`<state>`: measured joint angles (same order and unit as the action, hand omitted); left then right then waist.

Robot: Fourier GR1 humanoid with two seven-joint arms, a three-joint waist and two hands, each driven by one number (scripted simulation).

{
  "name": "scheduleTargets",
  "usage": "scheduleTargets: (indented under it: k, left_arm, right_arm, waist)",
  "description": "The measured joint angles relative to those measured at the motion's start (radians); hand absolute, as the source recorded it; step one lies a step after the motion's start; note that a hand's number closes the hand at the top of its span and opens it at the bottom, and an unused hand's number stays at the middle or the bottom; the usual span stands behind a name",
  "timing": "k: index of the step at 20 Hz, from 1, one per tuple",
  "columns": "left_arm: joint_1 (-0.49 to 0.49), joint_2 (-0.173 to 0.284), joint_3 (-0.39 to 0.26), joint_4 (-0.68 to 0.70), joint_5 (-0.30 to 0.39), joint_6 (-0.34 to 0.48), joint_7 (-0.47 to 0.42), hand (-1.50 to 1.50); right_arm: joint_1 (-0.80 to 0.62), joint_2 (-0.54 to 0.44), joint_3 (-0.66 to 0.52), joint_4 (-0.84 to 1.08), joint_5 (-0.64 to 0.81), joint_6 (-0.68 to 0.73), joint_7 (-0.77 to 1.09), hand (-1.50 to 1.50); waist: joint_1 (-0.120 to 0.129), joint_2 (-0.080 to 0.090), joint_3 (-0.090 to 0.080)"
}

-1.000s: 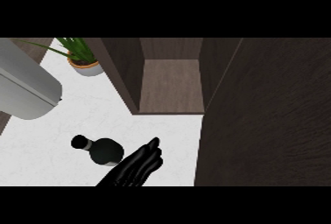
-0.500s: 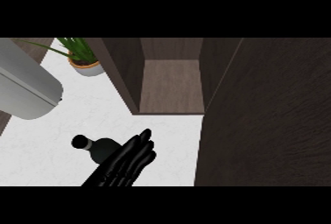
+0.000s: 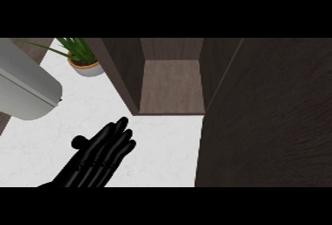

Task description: Pick up the wine, place it into the cabinet and close the cabinet

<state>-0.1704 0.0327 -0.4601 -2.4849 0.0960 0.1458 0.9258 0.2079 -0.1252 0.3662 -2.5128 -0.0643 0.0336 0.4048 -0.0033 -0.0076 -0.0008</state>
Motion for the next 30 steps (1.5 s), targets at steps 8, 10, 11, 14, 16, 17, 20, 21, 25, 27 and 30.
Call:
scheduleTargets:
  k: [8,10,11,14,16,17,20,21,25,27,30]
  left_arm:
    - [-0.012,0.045,0.174,-0.003,0.011,-0.05,-0.006,-1.5]
    - [-0.022,0.055,0.211,0.001,0.014,-0.066,-0.01,-1.5]
    - [-0.031,0.06,0.24,0.006,0.023,-0.076,-0.011,-1.5]
    - [-0.021,0.075,0.312,0.019,0.046,-0.112,-0.032,-1.5]
    - [-0.016,0.077,0.347,0.04,0.068,-0.14,-0.06,-1.5]
    - [-0.011,0.083,0.375,0.054,0.081,-0.156,-0.07,-1.5]
    - [0.017,0.092,0.436,0.088,0.132,-0.202,-0.109,-1.5]
    - [0.027,0.097,0.462,0.099,0.155,-0.219,-0.121,-1.5]
    - [0.049,0.11,0.529,0.136,0.254,-0.278,-0.161,-1.5]
    - [0.069,0.123,0.569,0.153,0.317,-0.313,-0.179,-1.5]
    - [0.116,0.132,0.612,0.19,0.367,-0.372,-0.227,-1.5]
  right_arm:
    - [-0.013,-0.018,0.0,-0.003,0.004,-0.015,0.017,-1.5]
    - [-0.021,-0.024,-0.002,-0.005,0.004,-0.017,0.024,-1.5]
    - [-0.011,-0.026,0.005,-0.006,0.004,-0.014,0.016,-1.5]
    - [-0.015,-0.029,0.005,-0.008,0.003,-0.02,0.018,-1.5]
    - [-0.024,-0.027,0.004,-0.009,0.003,-0.029,0.023,-1.5]
    - [-0.03,-0.027,0.006,-0.008,0.004,-0.031,0.026,-1.5]
    - [-0.031,-0.03,0.007,-0.007,0.004,-0.034,0.026,-1.5]
    - [-0.027,-0.032,0.012,-0.007,0.005,-0.034,0.022,-1.5]
    - [-0.042,-0.033,0.02,-0.006,0.007,-0.043,0.034,-1.5]
    - [-0.038,-0.033,0.031,-0.006,0.009,-0.049,0.031,-1.5]
    - [-0.034,-0.036,0.038,-0.009,0.01,-0.056,0.029,-1.5]
  waist:
    - [-0.005,0.003,-0.001]
    - [-0.006,0.002,-0.001]
    - [-0.009,0.003,-0.001]
    - [-0.009,0.003,-0.001]
    - [-0.009,0.003,-0.002]
    - [-0.008,0.004,-0.002]
    - [-0.006,0.004,-0.002]
    - [-0.006,0.003,-0.002]
    - [-0.005,0.004,-0.001]
    - [-0.005,0.003,-0.001]
    - [-0.006,0.003,-0.001]
